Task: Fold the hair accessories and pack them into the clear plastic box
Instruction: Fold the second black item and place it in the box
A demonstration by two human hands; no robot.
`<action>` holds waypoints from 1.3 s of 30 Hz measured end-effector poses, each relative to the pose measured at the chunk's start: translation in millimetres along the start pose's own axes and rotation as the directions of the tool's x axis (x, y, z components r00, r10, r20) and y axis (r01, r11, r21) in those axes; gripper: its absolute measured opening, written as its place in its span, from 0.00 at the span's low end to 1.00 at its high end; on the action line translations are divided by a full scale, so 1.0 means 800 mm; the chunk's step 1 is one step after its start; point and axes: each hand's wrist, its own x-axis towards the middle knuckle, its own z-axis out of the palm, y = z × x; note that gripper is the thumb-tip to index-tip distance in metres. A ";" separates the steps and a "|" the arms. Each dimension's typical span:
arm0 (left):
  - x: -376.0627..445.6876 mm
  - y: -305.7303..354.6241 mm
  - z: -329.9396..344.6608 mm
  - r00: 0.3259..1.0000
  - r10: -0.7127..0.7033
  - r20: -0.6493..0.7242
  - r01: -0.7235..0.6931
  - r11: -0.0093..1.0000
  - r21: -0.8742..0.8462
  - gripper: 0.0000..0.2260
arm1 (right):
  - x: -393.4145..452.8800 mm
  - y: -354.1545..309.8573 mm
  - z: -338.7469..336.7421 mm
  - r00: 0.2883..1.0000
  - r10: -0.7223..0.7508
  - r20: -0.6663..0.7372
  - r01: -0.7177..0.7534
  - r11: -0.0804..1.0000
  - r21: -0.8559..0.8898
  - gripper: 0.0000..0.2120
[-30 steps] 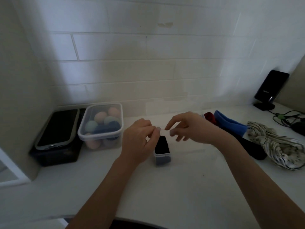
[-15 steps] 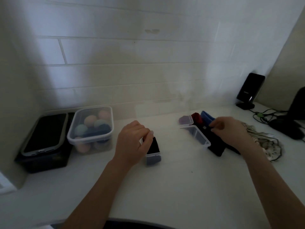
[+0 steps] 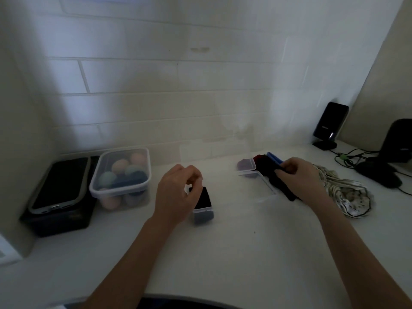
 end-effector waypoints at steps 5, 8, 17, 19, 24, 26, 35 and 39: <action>0.018 0.012 0.010 1.000 -0.025 -0.006 0.025 0.996 -0.080 0.10 | -0.004 -0.031 -0.012 0.982 -0.057 -0.181 0.113 0.943 0.312 0.05; 0.039 0.039 0.014 0.983 -0.138 0.119 0.162 0.962 -0.219 0.16 | -0.011 -0.064 -0.012 0.982 -0.191 -0.005 0.157 0.790 0.592 0.08; 0.100 0.034 0.037 0.730 -0.540 0.419 0.672 0.456 -0.583 0.06 | 0.010 -0.093 0.029 0.831 -0.483 0.275 0.254 0.769 0.586 0.14; 0.101 0.025 0.033 0.713 -0.518 0.473 0.691 0.400 -0.603 0.05 | 0.015 -0.085 0.035 0.768 -0.569 0.295 0.369 0.769 0.522 0.27; 0.101 0.006 0.026 0.680 -0.480 0.554 0.714 0.262 -0.649 0.06 | 0.021 -0.083 0.055 0.672 -0.652 0.352 0.558 0.758 0.338 0.30; 0.097 0.003 0.024 0.695 -0.432 0.575 0.708 0.269 -0.653 0.07 | 0.020 -0.087 0.060 0.691 -0.655 0.306 0.554 0.752 0.357 0.22; 0.086 0.006 0.035 0.765 -0.336 0.549 0.642 0.347 -0.683 0.08 | 0.016 -0.090 0.070 0.866 -0.471 0.168 0.315 0.775 0.547 0.11; 0.084 0.012 0.033 0.787 -0.307 0.534 0.615 0.441 -0.653 0.10 | 0.014 -0.093 0.069 0.898 -0.414 0.152 0.268 0.786 0.557 0.15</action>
